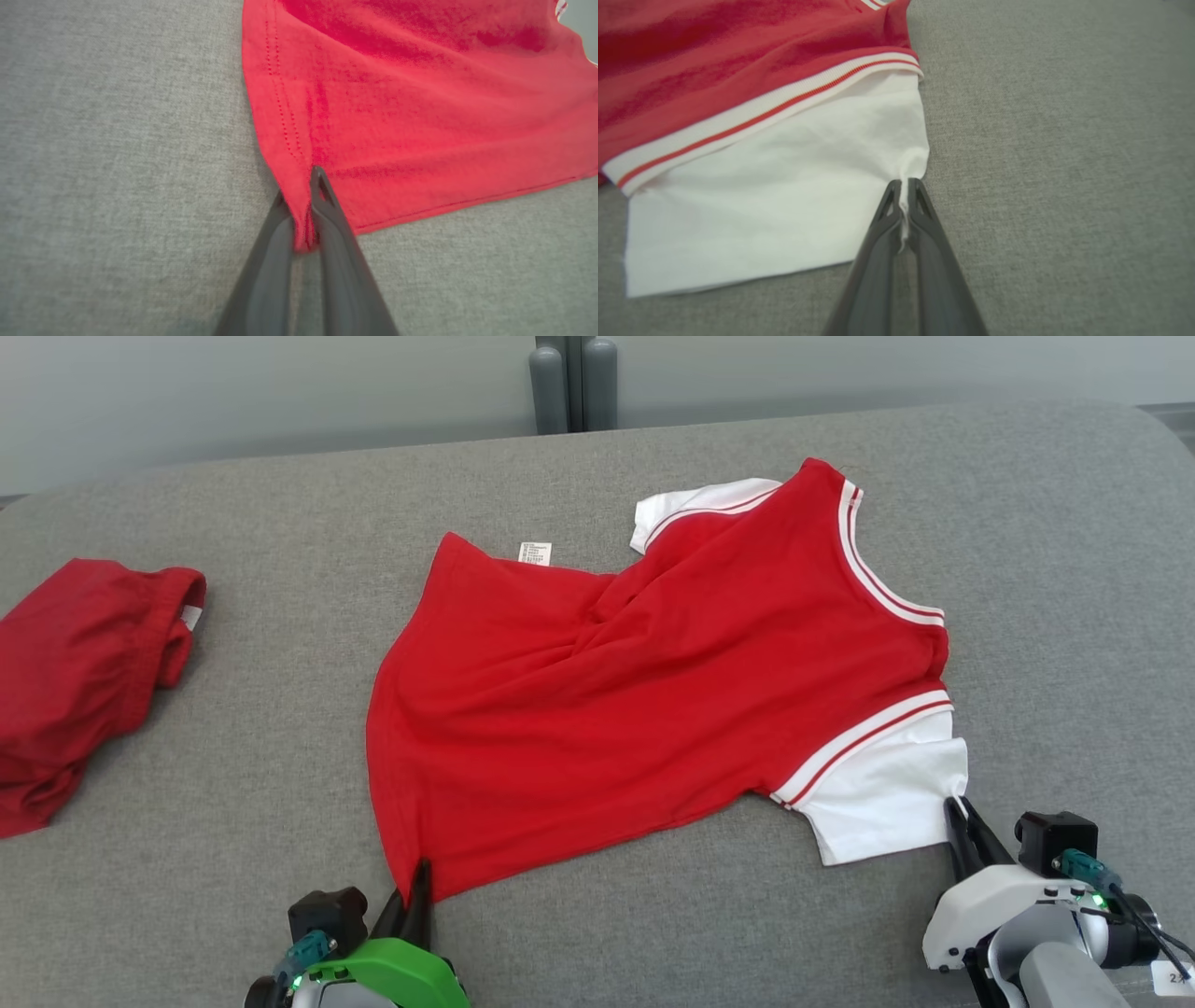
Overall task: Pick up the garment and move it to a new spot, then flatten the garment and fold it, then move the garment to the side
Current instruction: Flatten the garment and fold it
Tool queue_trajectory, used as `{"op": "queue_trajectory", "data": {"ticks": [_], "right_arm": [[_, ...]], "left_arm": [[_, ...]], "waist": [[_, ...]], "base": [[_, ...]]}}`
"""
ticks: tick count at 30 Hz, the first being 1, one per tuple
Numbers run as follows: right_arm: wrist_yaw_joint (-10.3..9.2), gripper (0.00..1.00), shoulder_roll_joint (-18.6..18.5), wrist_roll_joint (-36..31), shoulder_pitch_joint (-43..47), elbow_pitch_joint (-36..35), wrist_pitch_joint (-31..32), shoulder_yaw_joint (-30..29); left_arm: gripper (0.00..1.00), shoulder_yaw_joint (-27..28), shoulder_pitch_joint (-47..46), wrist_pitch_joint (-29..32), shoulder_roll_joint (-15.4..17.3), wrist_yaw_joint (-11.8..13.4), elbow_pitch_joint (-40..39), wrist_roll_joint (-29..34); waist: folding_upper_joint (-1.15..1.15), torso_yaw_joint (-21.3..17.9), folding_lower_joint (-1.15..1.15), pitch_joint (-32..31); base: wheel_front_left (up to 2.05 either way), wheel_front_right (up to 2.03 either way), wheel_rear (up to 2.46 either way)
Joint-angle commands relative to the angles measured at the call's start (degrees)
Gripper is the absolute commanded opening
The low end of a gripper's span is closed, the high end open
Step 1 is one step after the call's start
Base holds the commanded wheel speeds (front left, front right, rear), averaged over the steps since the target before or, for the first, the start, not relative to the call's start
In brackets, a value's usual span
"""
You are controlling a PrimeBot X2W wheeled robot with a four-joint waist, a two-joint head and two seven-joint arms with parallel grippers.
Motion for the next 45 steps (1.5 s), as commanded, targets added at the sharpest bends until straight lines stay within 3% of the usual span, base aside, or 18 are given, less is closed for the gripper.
{"op": "queue_trajectory", "data": {"ticks": [1, 10, 16, 22, 31, 36, 43, 45], "right_arm": [[-0.08, 0.00, -0.34, 0.36, 1.49, -0.36, 0.13, 0.24], [-0.08, 0.00, 0.15, 2.52, 6.04, -5.93, 0.07, 0.50], [-0.08, 0.00, 0.60, 3.46, 8.61, -18.02, 0.07, 0.14], [-0.08, 0.00, -1.02, 3.96, 4.63, -26.43, 0.06, 1.35], [-0.08, 0.00, -8.38, 4.45, -11.89, -24.79, 0.06, 7.02], [-0.09, 0.00, -12.67, 4.81, -25.11, -19.97, 0.07, 10.09], [-0.09, 0.00, -15.86, 3.20, -46.79, -12.54, 0.07, 12.36], [-0.09, 0.00, -16.85, 1.69, -53.05, -11.21, 0.06, 12.61]], "left_arm": [[0.00, -0.54, 1.57, 0.93, -0.27, 0.15, 0.89, -0.34], [0.00, 3.01, 4.80, 0.60, -0.06, 0.59, -2.13, 1.69], [0.00, 7.58, 5.61, 0.56, -0.09, -0.65, -6.91, 4.81], [0.00, 11.04, -1.10, 0.56, 0.50, -2.67, -9.03, 8.90], [0.00, 9.03, -21.43, 0.56, 5.02, -4.36, -5.24, 13.99], [0.00, 6.58, -34.87, 0.56, 7.65, -4.48, 0.21, 15.28], [0.00, 4.04, -55.28, 0.56, 10.27, -4.45, 4.21, 18.29], [0.00, 3.24, -61.10, 0.56, 10.71, -3.40, 4.20, 20.08]], "waist": [[0.00, -0.22, 0.00, -1.11], [0.00, -0.06, 0.00, -7.72], [0.00, 0.21, 0.00, -9.87], [0.00, -0.13, 0.00, -9.76], [0.00, -0.42, 0.00, -3.86], [0.00, -0.33, 0.00, 3.95], [0.00, 0.22, 0.00, 16.07], [0.00, 0.57, 0.00, 19.07]], "base": [[0.00, 0.00, 0.00], [0.00, 0.00, 0.00], [0.00, 0.00, 0.00], [0.00, 0.00, 0.00], [0.00, 0.00, 0.00], [0.00, 0.00, 0.00], [0.00, 0.00, 0.00], [0.00, 0.00, 0.00]]}}
